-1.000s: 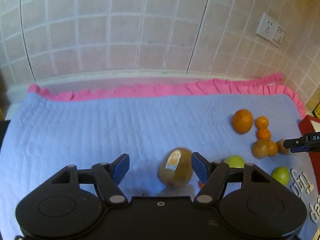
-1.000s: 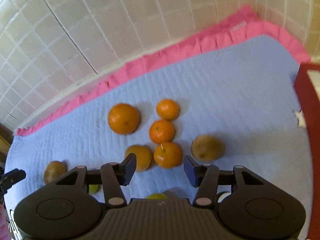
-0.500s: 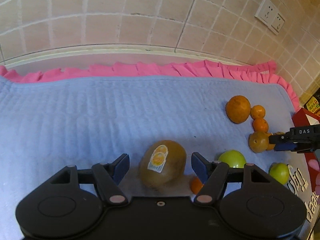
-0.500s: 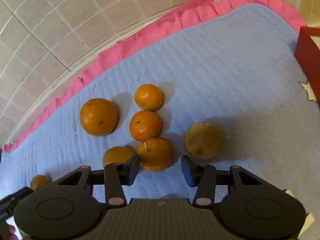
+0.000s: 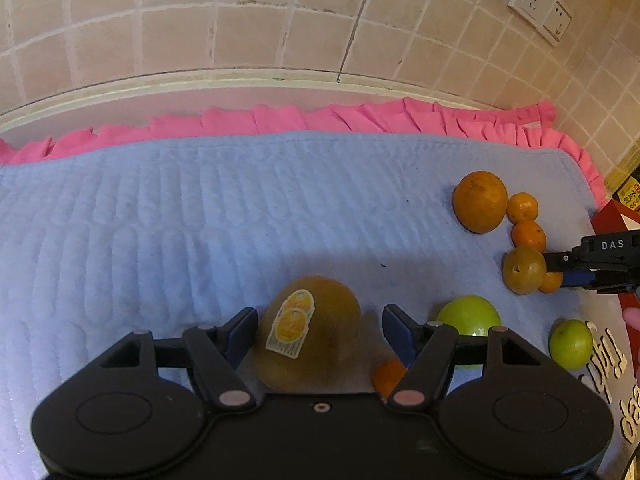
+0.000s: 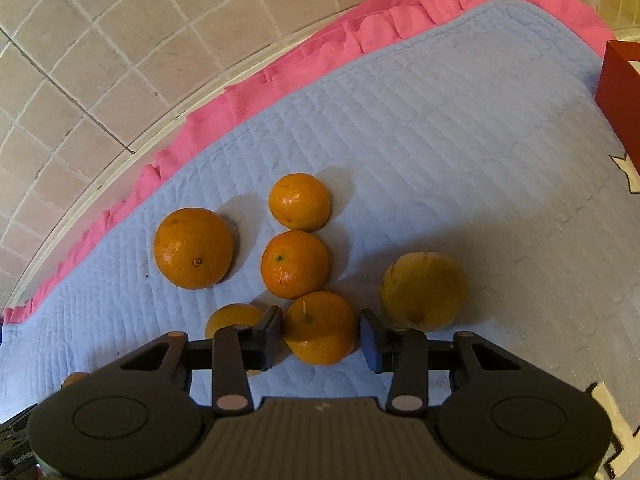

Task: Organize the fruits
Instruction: 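Grasp a stickered kiwi with the left tool while the right tool grasps an orange, then carry the kiwi and orange into the white tray and release both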

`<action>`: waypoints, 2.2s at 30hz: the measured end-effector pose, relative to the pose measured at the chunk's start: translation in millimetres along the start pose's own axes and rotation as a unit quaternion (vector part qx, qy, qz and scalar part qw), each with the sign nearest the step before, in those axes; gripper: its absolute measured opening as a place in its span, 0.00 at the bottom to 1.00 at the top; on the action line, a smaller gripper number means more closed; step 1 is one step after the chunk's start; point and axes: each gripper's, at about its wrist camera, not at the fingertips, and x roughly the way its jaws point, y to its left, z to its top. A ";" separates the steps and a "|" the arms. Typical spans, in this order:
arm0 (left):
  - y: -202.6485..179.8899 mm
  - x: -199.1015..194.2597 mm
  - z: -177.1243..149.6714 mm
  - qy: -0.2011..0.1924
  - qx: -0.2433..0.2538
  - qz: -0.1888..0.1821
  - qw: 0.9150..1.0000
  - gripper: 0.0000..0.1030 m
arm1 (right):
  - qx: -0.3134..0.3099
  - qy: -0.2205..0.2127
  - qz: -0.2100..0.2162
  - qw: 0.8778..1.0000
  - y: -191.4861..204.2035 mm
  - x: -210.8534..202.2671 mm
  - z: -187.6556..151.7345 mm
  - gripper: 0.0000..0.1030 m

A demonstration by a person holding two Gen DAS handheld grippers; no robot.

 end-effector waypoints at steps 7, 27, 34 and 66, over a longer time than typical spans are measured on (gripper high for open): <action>-1.9 2.5 -3.1 -0.004 0.005 0.026 1.000 0.65 | 0.008 -0.009 0.014 1.000 -5.6 -12.8 -5.2 0.41; -88.5 -61.5 6.0 -0.077 0.074 -0.004 0.994 0.62 | -0.011 -0.103 0.017 0.994 -43.0 -122.0 -20.5 0.41; -167.5 -72.5 36.6 -0.107 0.137 -0.068 0.983 0.62 | -0.027 -0.161 -0.028 0.986 -68.3 -184.4 -18.3 0.41; -561.6 138.2 75.3 0.034 0.373 -0.242 0.895 0.62 | 0.153 -0.132 -0.132 0.971 -325.3 -204.1 -12.6 0.41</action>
